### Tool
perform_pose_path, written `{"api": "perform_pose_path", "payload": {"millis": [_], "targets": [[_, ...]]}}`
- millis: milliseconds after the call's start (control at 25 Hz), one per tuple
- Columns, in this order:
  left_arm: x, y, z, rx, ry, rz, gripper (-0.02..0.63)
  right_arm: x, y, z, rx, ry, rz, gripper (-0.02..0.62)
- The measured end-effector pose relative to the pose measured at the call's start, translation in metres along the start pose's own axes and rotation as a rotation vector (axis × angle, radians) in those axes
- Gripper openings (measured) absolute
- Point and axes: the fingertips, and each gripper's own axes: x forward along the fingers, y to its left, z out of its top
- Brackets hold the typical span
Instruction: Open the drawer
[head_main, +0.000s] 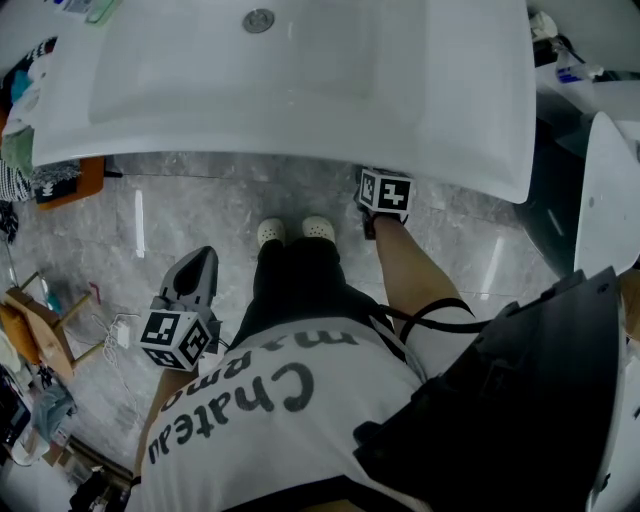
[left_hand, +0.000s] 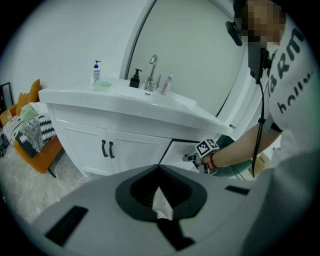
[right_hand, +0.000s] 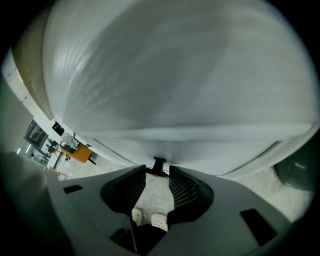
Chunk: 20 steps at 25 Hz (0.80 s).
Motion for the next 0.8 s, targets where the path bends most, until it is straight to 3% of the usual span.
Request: {"api": "perform_pose_path", "payload": {"millis": [280,800], "targets": [[0.002,-0.007,-0.009,-0.018,0.016,-0.028,0.008,-0.007,0.006,-0.015,0.026,0.05,0.028,0.155],[0.014,-0.014,-0.004,-0.01,0.028,-0.069,0.008,-0.016,0.012,-0.035,0.024,0.048,0.064,0.155]]}}
